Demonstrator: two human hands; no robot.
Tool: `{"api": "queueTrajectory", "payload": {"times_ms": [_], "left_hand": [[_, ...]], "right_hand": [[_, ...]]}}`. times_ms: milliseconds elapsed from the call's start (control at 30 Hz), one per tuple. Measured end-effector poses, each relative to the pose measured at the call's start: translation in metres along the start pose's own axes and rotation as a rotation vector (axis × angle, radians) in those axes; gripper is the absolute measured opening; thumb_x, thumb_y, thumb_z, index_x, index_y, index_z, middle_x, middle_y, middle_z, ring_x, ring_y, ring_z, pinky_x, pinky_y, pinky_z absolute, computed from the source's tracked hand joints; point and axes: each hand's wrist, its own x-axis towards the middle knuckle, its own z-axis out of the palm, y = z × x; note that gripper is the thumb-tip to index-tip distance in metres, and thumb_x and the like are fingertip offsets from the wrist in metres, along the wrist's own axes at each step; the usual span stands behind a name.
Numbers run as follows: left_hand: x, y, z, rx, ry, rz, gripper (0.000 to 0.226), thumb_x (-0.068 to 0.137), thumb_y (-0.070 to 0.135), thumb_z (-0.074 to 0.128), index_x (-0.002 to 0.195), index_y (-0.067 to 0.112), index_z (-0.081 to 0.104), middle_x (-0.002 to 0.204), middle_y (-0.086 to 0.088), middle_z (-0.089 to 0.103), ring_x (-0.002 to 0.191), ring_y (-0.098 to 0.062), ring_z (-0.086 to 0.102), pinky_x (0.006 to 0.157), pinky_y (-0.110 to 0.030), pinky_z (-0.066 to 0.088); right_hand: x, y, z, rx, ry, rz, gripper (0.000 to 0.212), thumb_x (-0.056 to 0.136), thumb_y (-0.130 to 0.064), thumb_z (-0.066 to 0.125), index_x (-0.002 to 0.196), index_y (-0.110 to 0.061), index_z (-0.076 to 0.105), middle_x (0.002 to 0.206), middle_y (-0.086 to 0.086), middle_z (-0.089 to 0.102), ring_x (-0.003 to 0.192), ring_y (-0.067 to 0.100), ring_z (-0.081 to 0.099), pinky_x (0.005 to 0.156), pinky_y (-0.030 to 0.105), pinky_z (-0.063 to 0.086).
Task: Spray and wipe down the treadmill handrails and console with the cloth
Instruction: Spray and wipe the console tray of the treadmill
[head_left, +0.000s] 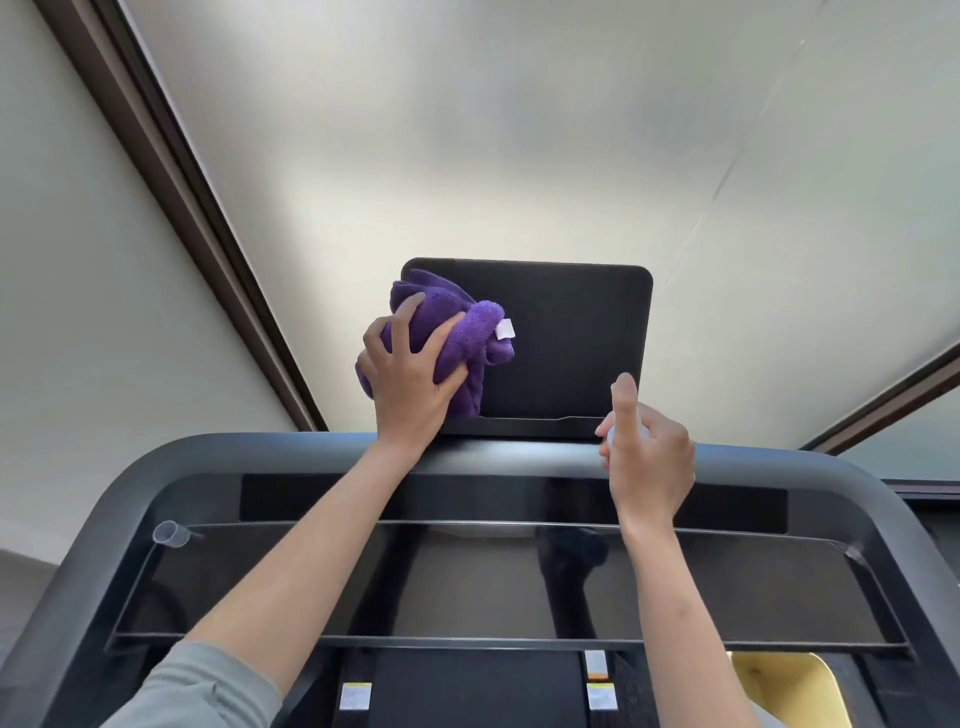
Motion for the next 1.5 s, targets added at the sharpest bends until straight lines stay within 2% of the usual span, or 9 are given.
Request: {"api": "queueTrajectory", "payload": {"times_ms": [67, 200, 500, 733, 900, 1033, 1233, 1367, 1500], "left_hand": [[0.025, 0.016, -0.001, 0.033, 0.008, -0.024, 0.053, 0.085, 0.043, 0.059, 0.137, 0.039, 0.049, 0.152, 0.000, 0.026, 0.132, -0.030, 0.027, 0.101, -0.054, 0.034], [0.050, 0.037, 0.022, 0.255, -0.214, -0.030, 0.081, 0.078, 0.078, 0.041, 0.149, 0.048, 0.016, 0.160, -0.008, -0.001, 0.146, -0.044, 0.002, 0.108, -0.069, 0.009], [-0.016, 0.003, 0.028, 0.166, -0.087, 0.232, 0.044, 0.085, 0.045, 0.054, 0.129, 0.039, 0.057, 0.146, 0.001, 0.031, 0.125, -0.035, 0.033, 0.092, -0.055, 0.033], [0.020, 0.031, 0.012, 0.064, 0.027, 0.102, 0.044, 0.086, 0.042, 0.056, 0.129, 0.035, 0.055, 0.148, -0.001, 0.032, 0.129, -0.035, 0.034, 0.096, -0.057, 0.032], [0.042, 0.054, 0.042, 0.245, -0.114, 0.169, 0.062, 0.084, 0.071, 0.045, 0.141, 0.049, 0.040, 0.157, -0.001, 0.014, 0.141, -0.040, 0.019, 0.105, -0.066, 0.019], [0.018, 0.042, 0.046, 0.159, -0.056, 0.213, 0.037, 0.086, 0.050, 0.059, 0.122, 0.040, 0.061, 0.148, 0.003, 0.031, 0.127, -0.035, 0.034, 0.096, -0.053, 0.031], [-0.042, 0.042, 0.030, 0.044, -0.082, 0.157, 0.032, 0.086, 0.046, 0.054, 0.108, 0.028, 0.068, 0.134, 0.000, 0.055, 0.103, -0.029, 0.043, 0.080, -0.047, 0.041], [-0.001, 0.067, 0.025, 0.031, 0.036, 0.207, 0.033, 0.091, 0.046, 0.057, 0.119, 0.031, 0.066, 0.143, -0.003, 0.048, 0.121, -0.034, 0.041, 0.094, -0.052, 0.034], [0.040, 0.095, 0.054, 0.211, -0.116, 0.269, 0.072, 0.082, 0.071, 0.046, 0.146, 0.040, 0.037, 0.159, -0.007, 0.014, 0.142, -0.041, 0.016, 0.110, -0.063, 0.012]], "right_hand": [[0.002, -0.001, 0.000, -0.002, -0.003, -0.013, 0.079, 0.077, -0.079, 0.029, 0.055, -0.008, 0.056, 0.045, -0.009, 0.056, 0.057, 0.023, 0.057, 0.064, 0.031, 0.041], [0.004, -0.001, 0.003, -0.005, 0.007, -0.015, 0.077, 0.077, -0.079, 0.030, 0.052, -0.011, 0.056, 0.048, 0.001, 0.057, 0.060, 0.028, 0.060, 0.067, 0.033, 0.045], [0.002, 0.004, 0.004, 0.006, -0.022, 0.001, 0.082, 0.076, -0.079, 0.030, 0.058, -0.003, 0.057, 0.045, -0.011, 0.056, 0.057, 0.024, 0.056, 0.066, 0.034, 0.044], [0.009, 0.009, -0.012, 0.034, 0.021, 0.012, 0.076, 0.077, -0.080, 0.031, 0.052, -0.013, 0.057, 0.047, 0.004, 0.055, 0.059, 0.031, 0.060, 0.068, 0.038, 0.047], [0.014, 0.014, -0.018, 0.030, 0.043, 0.005, 0.079, 0.077, -0.081, 0.029, 0.052, -0.013, 0.058, 0.046, 0.000, 0.057, 0.057, 0.025, 0.058, 0.067, 0.035, 0.046], [0.012, 0.018, -0.018, 0.022, 0.027, -0.003, 0.080, 0.078, -0.082, 0.028, 0.052, -0.012, 0.057, 0.046, 0.001, 0.055, 0.055, 0.021, 0.055, 0.063, 0.031, 0.042], [0.014, 0.023, -0.023, 0.039, 0.014, 0.032, 0.079, 0.074, -0.085, 0.027, 0.049, -0.015, 0.054, 0.055, 0.009, 0.062, 0.063, 0.028, 0.060, 0.064, 0.031, 0.042], [0.021, 0.025, -0.032, 0.043, 0.035, 0.020, 0.080, 0.075, -0.084, 0.028, 0.050, -0.014, 0.056, 0.054, 0.006, 0.061, 0.058, 0.026, 0.058, 0.062, 0.032, 0.040], [0.026, 0.028, -0.039, 0.043, 0.059, 0.002, 0.079, 0.077, -0.084, 0.028, 0.049, -0.016, 0.057, 0.049, -0.001, 0.060, 0.057, 0.022, 0.058, 0.061, 0.030, 0.041]]}}
